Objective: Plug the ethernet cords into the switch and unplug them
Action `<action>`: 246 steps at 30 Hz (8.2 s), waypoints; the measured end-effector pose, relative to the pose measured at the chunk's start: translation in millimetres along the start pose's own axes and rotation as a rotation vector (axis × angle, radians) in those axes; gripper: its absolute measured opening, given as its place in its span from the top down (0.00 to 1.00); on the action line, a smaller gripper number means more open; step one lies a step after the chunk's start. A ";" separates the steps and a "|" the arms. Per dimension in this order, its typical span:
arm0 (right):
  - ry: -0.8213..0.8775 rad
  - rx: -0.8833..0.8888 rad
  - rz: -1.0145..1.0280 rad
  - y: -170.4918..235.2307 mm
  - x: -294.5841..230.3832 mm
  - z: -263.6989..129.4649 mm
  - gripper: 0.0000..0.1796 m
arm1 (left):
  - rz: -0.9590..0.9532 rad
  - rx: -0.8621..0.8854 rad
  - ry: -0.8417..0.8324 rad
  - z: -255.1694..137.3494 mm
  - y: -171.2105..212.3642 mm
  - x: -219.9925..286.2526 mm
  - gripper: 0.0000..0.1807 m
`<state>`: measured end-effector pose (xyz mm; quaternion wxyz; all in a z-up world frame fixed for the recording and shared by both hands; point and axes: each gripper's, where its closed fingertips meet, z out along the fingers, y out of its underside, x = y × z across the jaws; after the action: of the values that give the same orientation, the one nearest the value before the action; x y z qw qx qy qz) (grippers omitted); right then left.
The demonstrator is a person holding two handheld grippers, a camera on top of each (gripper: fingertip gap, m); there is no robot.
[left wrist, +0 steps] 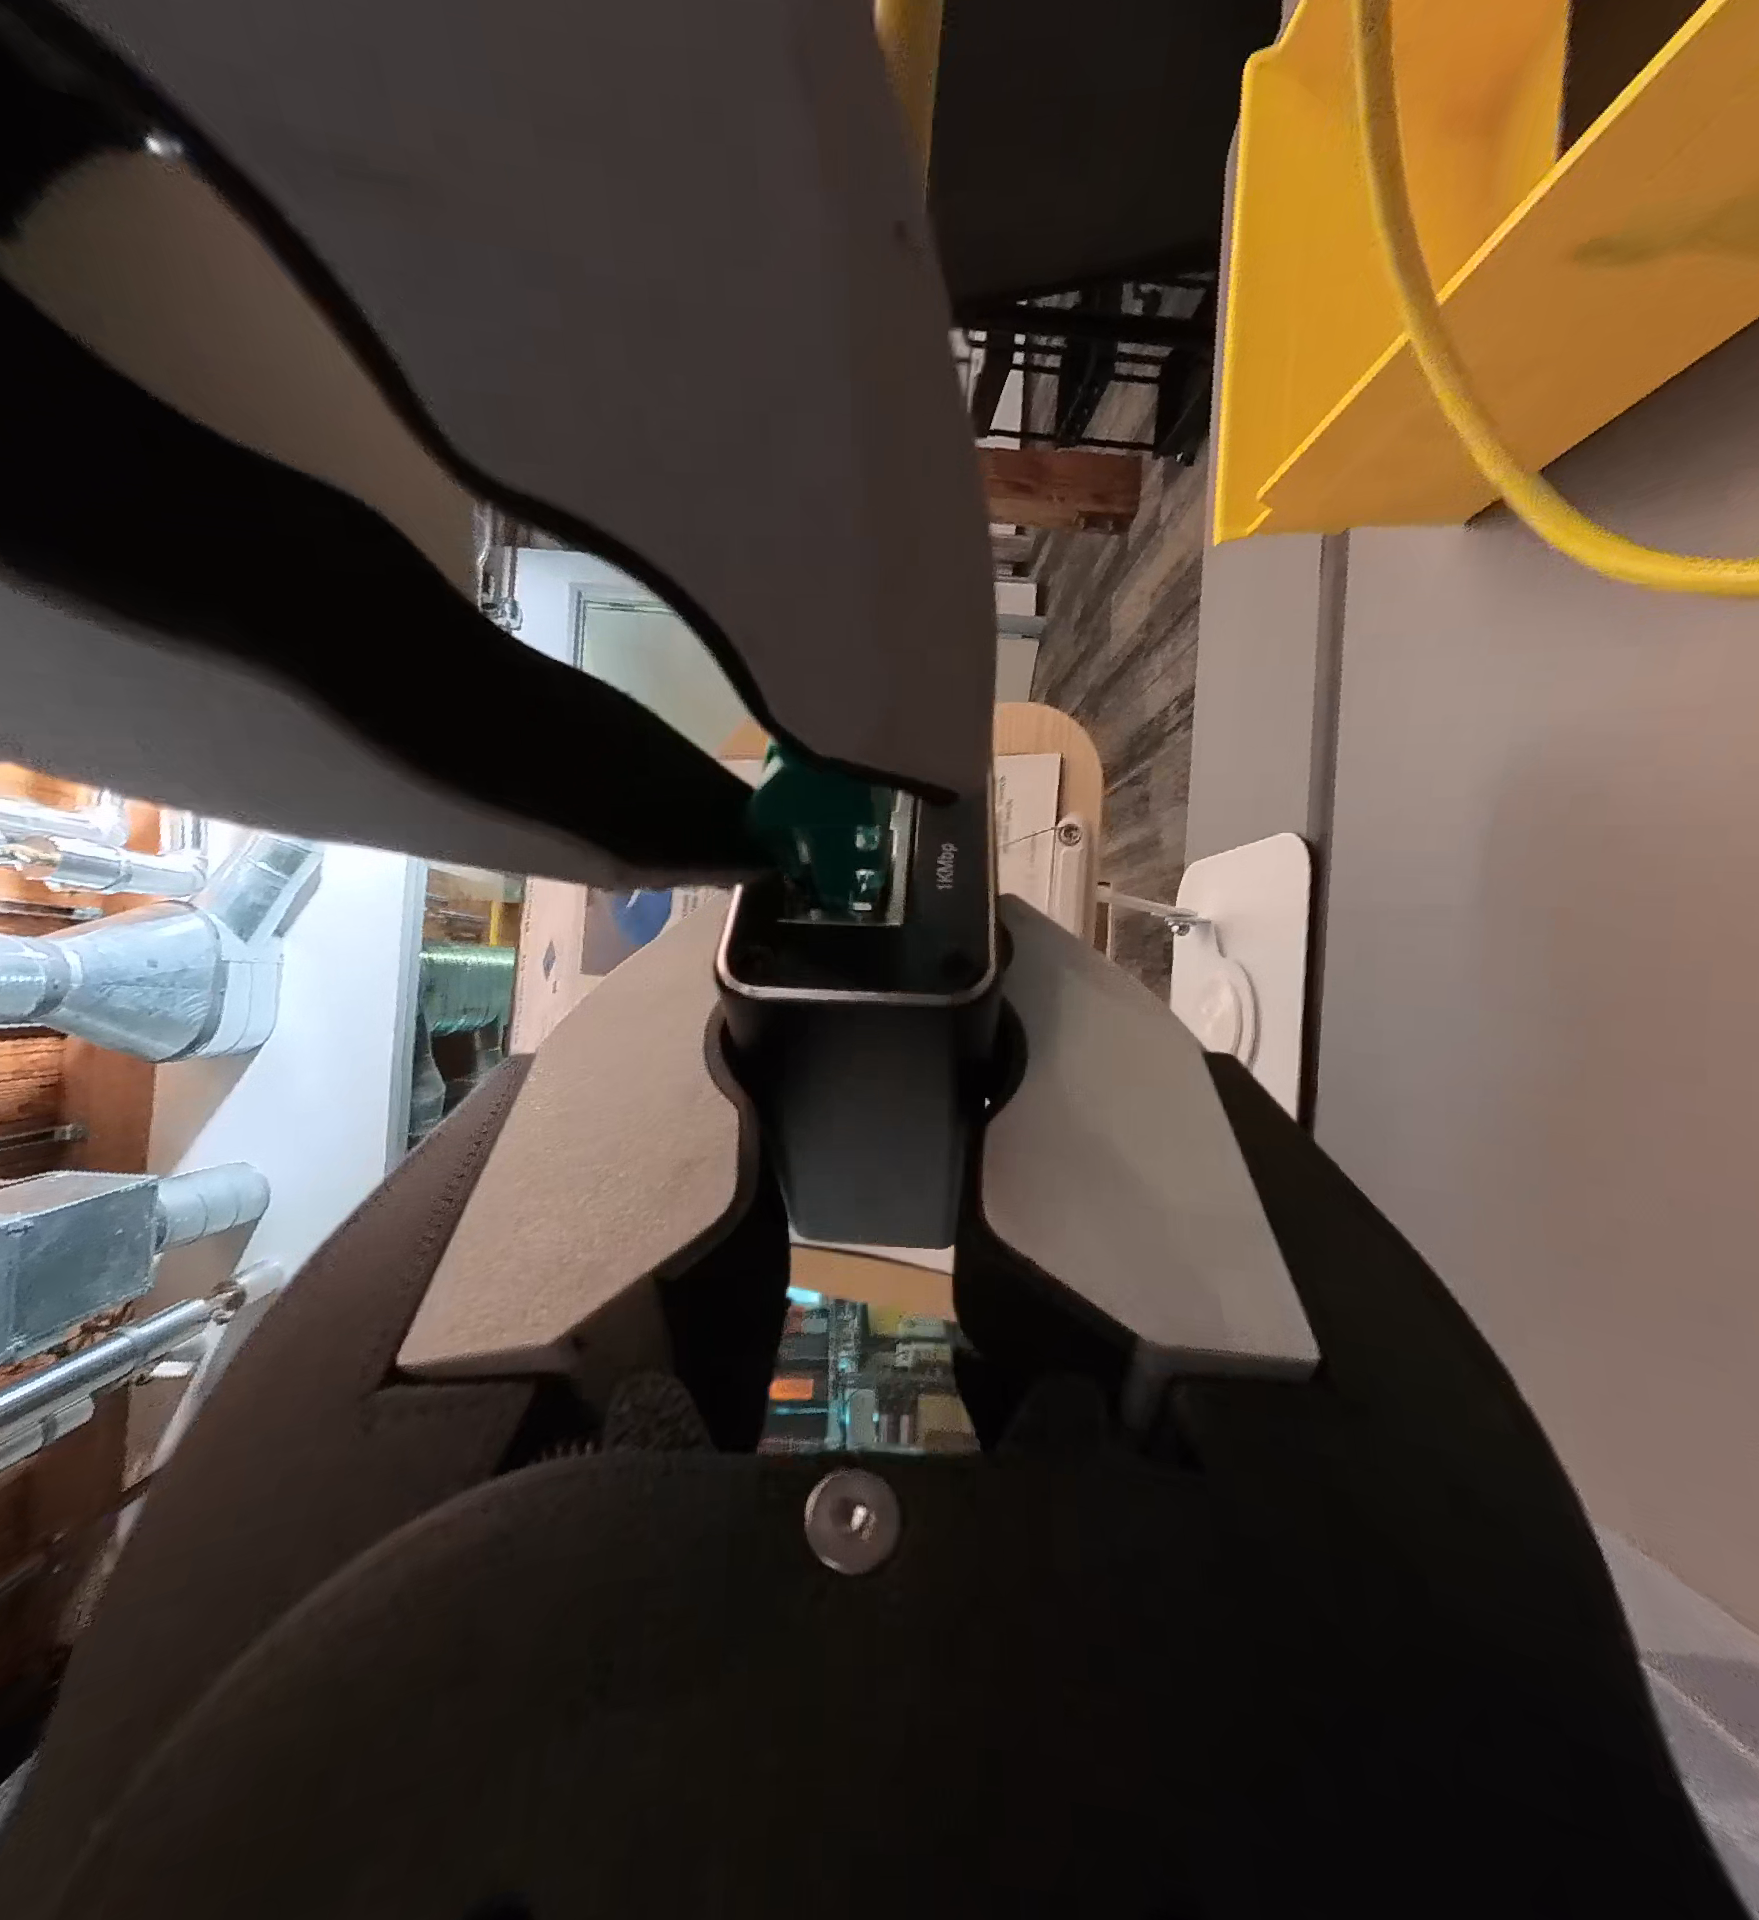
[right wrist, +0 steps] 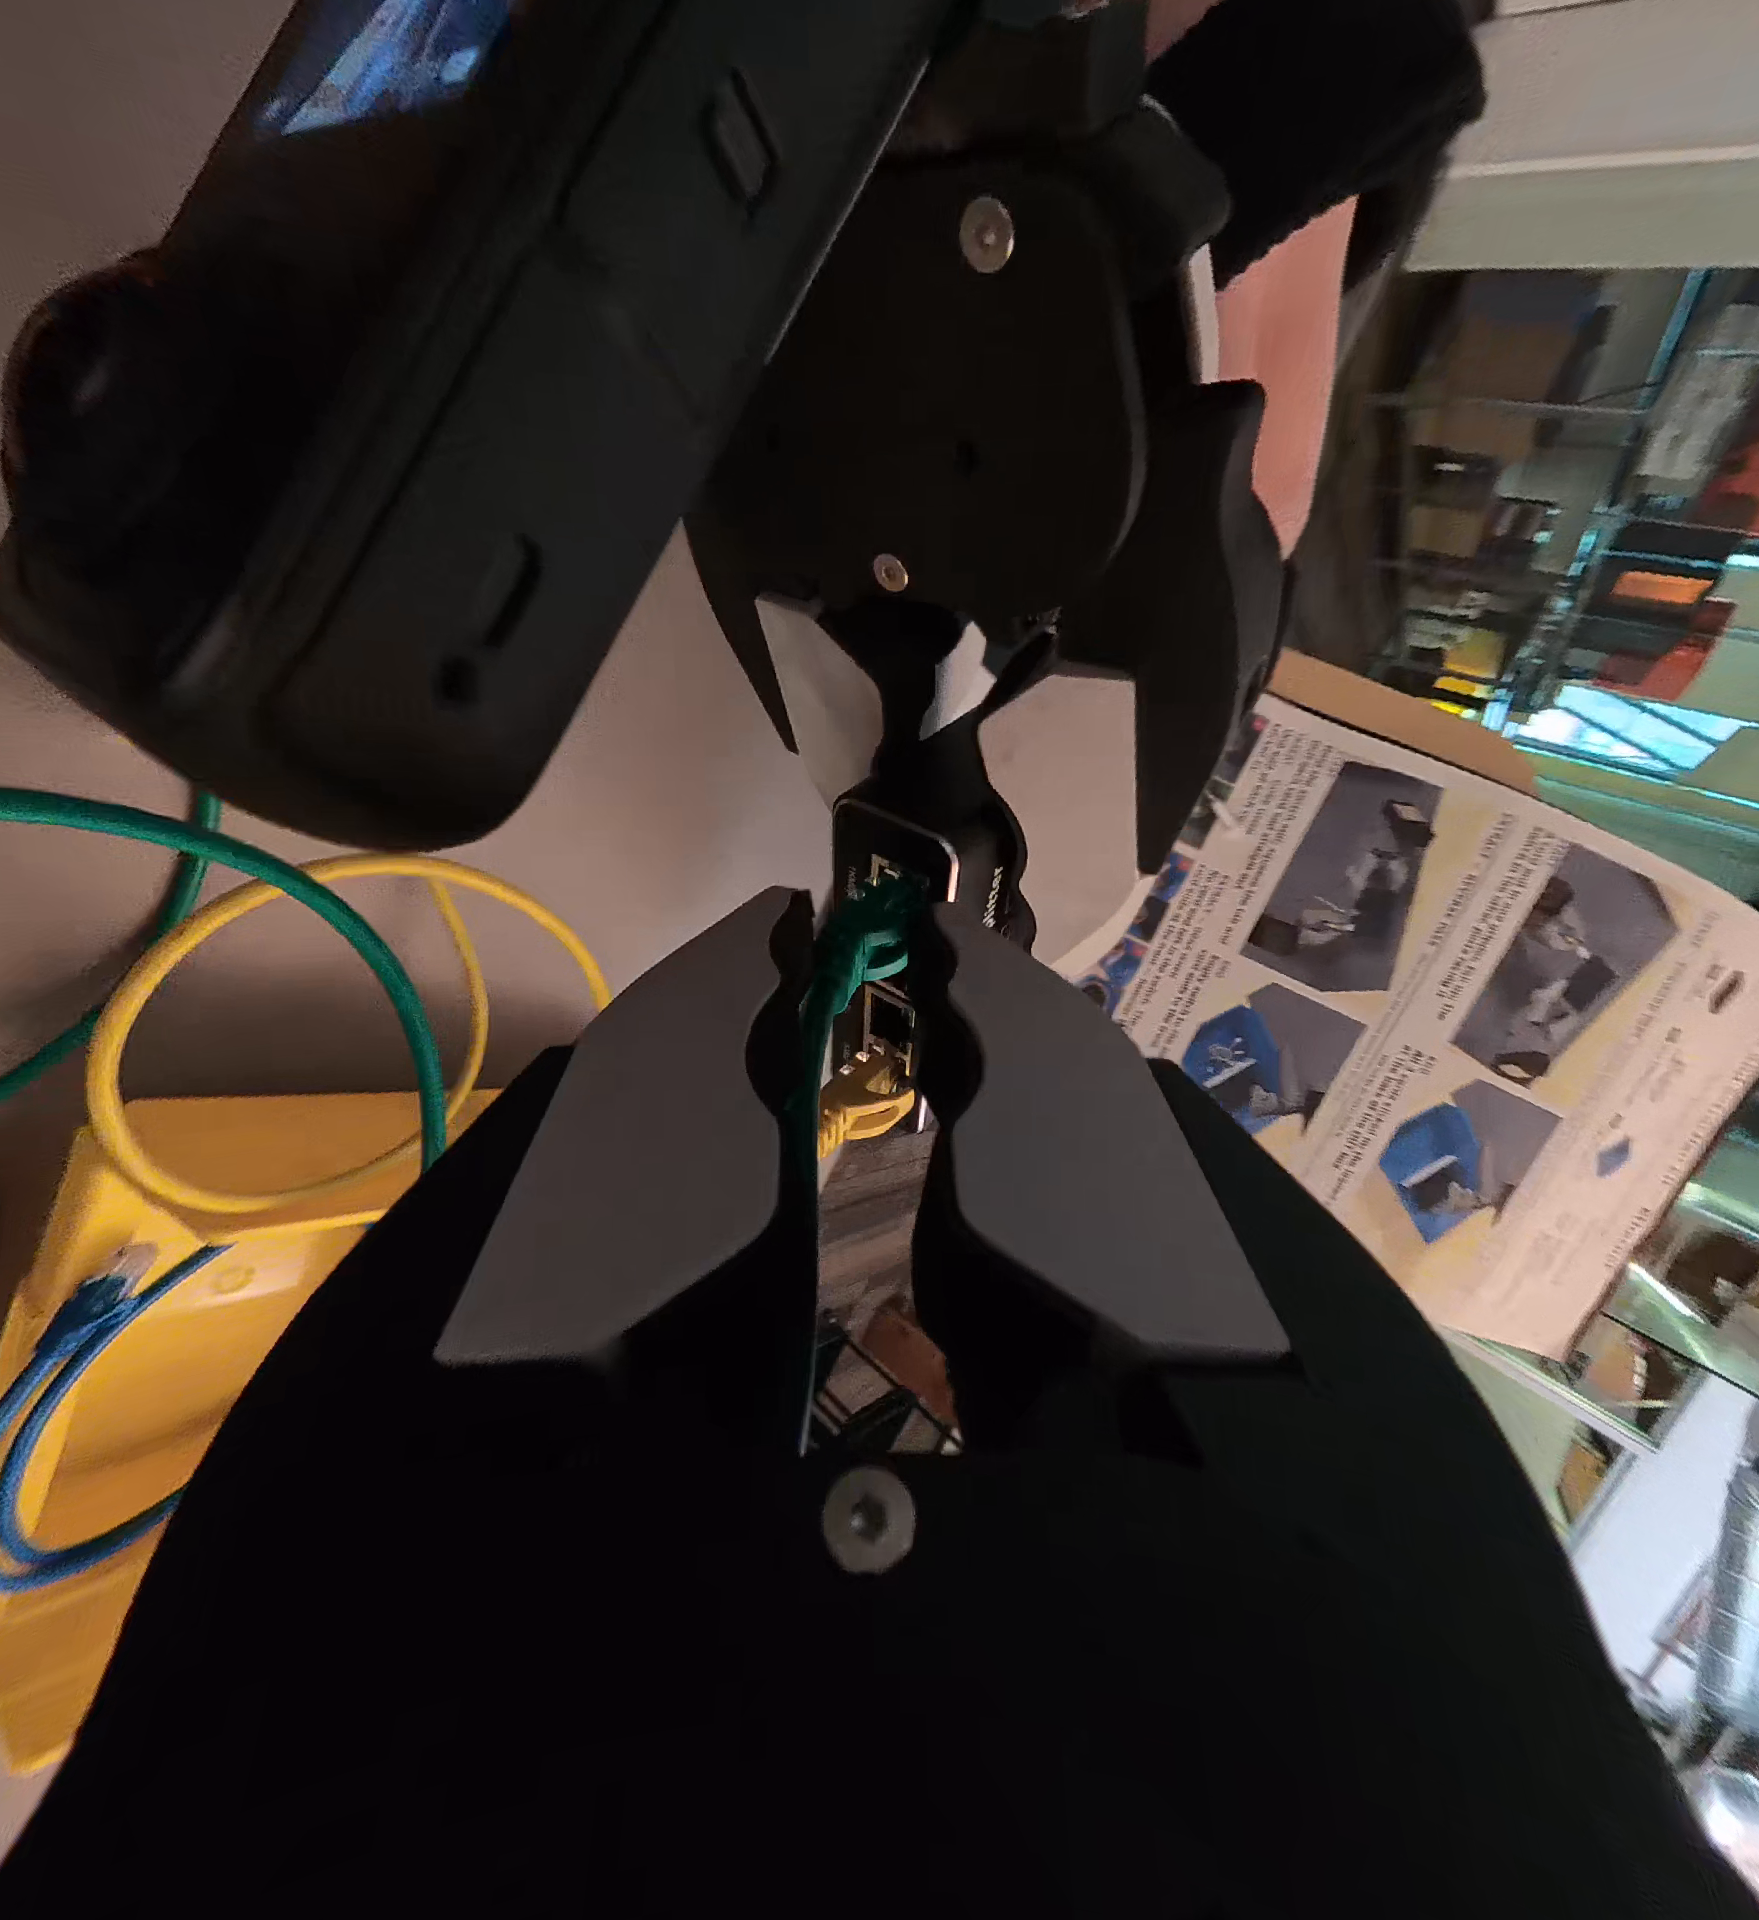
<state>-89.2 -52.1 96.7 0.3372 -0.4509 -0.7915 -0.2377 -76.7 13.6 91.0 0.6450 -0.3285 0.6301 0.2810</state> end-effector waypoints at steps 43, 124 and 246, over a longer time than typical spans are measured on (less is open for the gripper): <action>-0.252 0.033 0.198 22.1 -46.9 -34.2 0.90 | -0.124 0.162 0.145 -4.0 -61.5 25.0 0.79; 0.342 0.000 -0.274 -20.0 13.9 -83.6 0.91 | -0.207 0.187 -0.262 -54.5 -55.4 -65.8 0.79; -0.630 -0.080 1.232 189.3 -225.4 42.8 0.81 | -0.768 0.346 -0.031 -71.4 7.7 -95.1 0.79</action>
<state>145.1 -56.9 -86.5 0.1479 -0.8779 -0.4418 0.1102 -132.1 -32.2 186.1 0.7579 -0.4220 0.4901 -0.0849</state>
